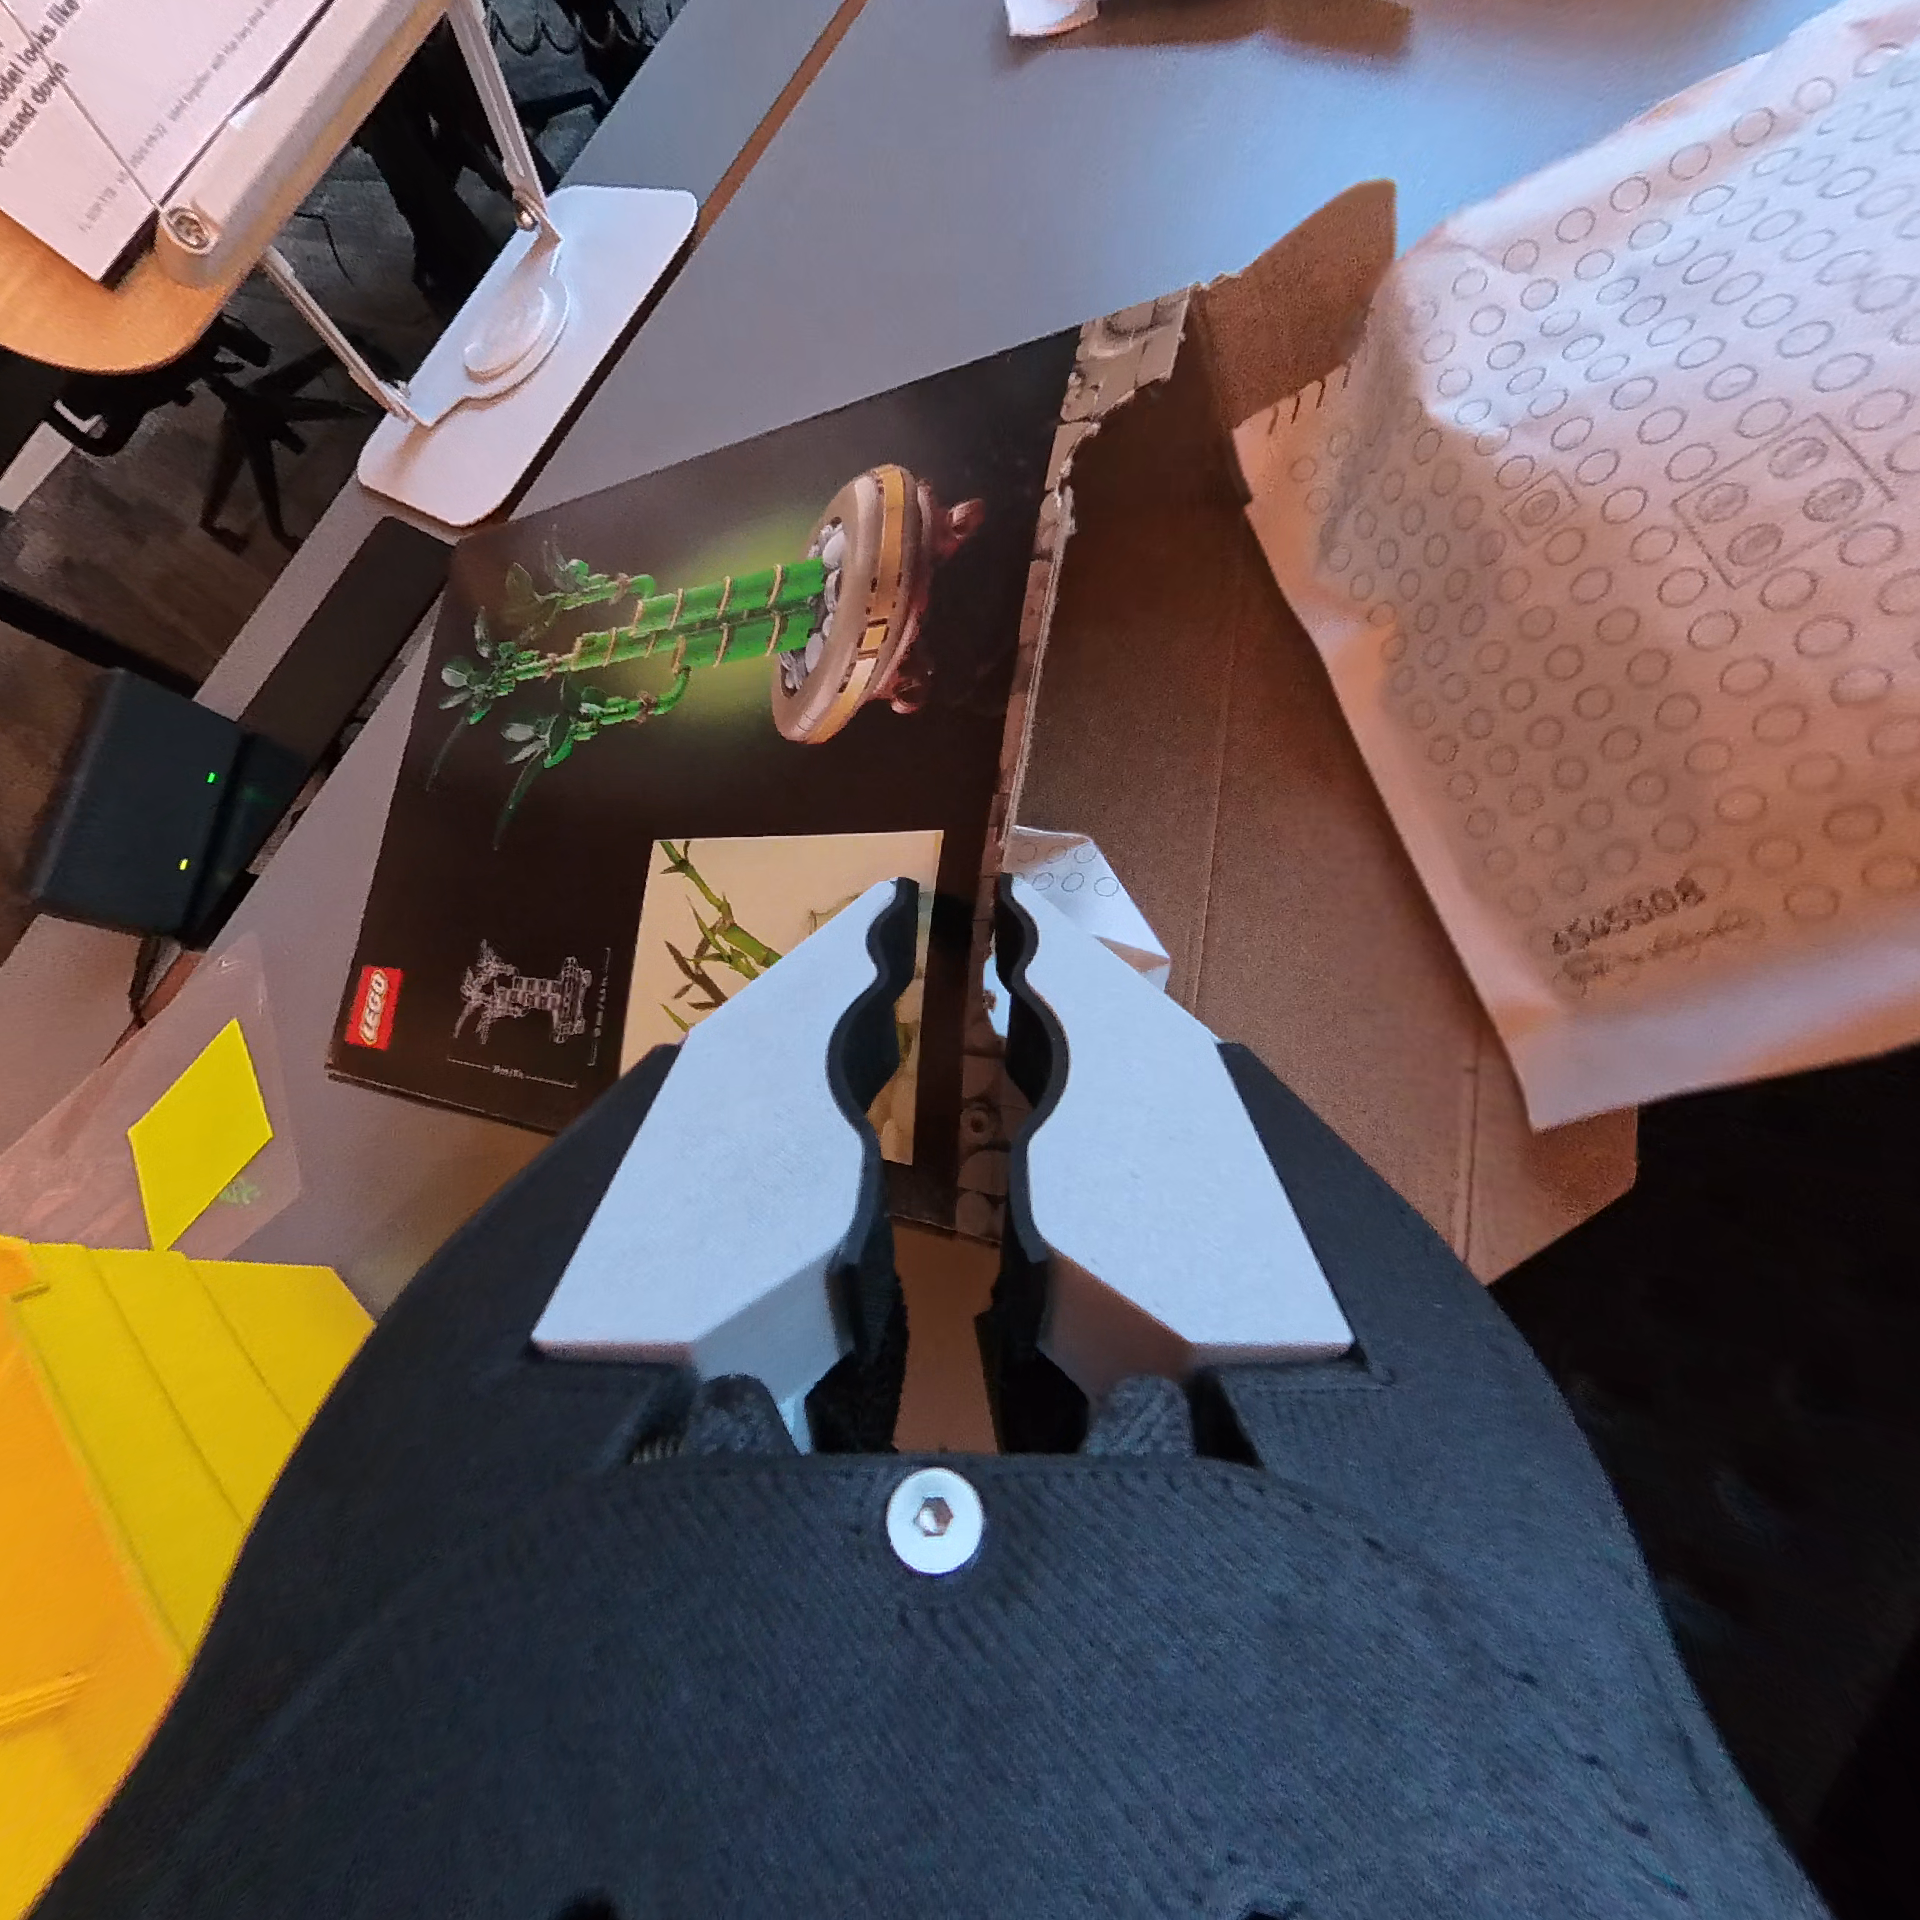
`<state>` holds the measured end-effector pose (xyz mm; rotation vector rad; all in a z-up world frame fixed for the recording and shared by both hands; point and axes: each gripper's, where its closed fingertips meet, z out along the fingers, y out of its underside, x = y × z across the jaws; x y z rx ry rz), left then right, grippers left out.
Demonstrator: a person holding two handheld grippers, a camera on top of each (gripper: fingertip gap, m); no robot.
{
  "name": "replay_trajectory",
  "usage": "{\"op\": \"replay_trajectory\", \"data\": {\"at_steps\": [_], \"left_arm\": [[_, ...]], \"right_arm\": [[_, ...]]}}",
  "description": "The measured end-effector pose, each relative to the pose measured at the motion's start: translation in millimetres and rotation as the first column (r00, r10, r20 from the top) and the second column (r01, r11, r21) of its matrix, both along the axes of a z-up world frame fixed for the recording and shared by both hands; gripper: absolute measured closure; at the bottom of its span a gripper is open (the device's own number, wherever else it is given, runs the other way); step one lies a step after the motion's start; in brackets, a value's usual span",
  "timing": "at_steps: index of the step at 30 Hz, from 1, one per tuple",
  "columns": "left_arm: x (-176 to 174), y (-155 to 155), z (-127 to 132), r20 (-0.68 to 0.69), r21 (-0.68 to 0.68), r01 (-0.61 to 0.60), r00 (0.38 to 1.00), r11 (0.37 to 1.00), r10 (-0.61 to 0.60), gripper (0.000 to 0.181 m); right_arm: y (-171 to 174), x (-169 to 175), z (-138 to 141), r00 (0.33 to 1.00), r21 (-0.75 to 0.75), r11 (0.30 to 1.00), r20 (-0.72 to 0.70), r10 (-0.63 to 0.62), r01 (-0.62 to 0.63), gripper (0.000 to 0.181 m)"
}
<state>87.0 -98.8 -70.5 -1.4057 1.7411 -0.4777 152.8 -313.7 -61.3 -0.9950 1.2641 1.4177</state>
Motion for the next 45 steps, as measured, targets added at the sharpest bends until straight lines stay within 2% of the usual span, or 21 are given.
{"op": "replay_trajectory", "data": {"at_steps": [4, 11, 17, 21, 26, 27, 30, 31, 35, 39, 45], "left_arm": [[3.6, -9.6, -2.1, -0.005, -0.030, 0.032, 0.999, 0.999, -0.032, 0.169], [12.2, -10.8, 2.6, -0.013, -0.084, 0.028, 0.999, 0.996, -0.029, 0.169], [17.2, -13.6, 10.1, 0.006, -0.154, 0.036, 0.999, 0.987, -0.036, 0.171], [19.8, -13.9, 10.7, 0.021, -0.186, 0.030, 0.999, 0.982, -0.026, 0.171], [22.8, -17.0, 10.2, 0.047, -0.230, 0.027, 0.999, 0.973, -0.017, 0.171], [23.4, -17.9, 11.8, 0.060, -0.244, 0.029, 0.998, 0.969, -0.015, 0.172], [24.9, -20.9, 19.1, 0.100, -0.299, 0.034, 0.995, 0.954, -0.004, 0.176], [25.4, -22.7, 18.8, 0.100, -0.315, 0.041, 0.995, 0.948, -0.010, 0.178], [29.8, -31.9, 12.4, 0.099, -0.374, 0.073, 0.994, 0.925, -0.039, 0.181], [30.8, -33.2, 11.3, 0.112, -0.353, 0.079, 0.993, 0.932, -0.042, 0.181], [28.6, -39.3, 35.0, 0.191, -0.358, 0.122, 0.980, 0.926, -0.055, 0.181]], "right_arm": [[-3.4, 17.9, -1.3, 0.998, 0.027, 0.998, -0.036, -0.056, 0.057, 0.181], [15.1, -15.2, 37.9, 0.973, 0.285, 0.958, -0.231, 0.025, 0.043, 0.181], [24.3, -32.0, 55.8, 0.955, 0.395, 0.915, -0.295, 0.037, 0.086, 0.181], [30.9, -45.0, 53.8, 0.967, 0.324, 0.940, -0.255, -0.025, 0.110, 0.181], [38.4, -40.8, 66.2, 0.931, 0.435, 0.879, -0.364, -0.028, 0.196, 0.181], [40.6, -38.2, 64.8, 0.927, 0.446, 0.871, -0.373, -0.027, 0.205, 0.181], [47.0, -36.4, 43.3, 0.921, 0.328, 0.911, -0.370, -0.121, 0.252, 0.181], [47.6, -35.9, 40.8, 0.908, 0.328, 0.904, -0.397, -0.131, 0.273, 0.181], [52.6, -34.4, 39.7, 0.858, 0.381, 0.861, -0.500, -0.115, 0.337, 0.181], [53.4, -35.9, 36.5, 0.803, 0.405, 0.824, -0.588, -0.096, 0.395, 0.181], [46.9, -36.9, 59.2, 0.779, 0.507, 0.740, -0.626, -0.037, 0.442, 0.181]]}}
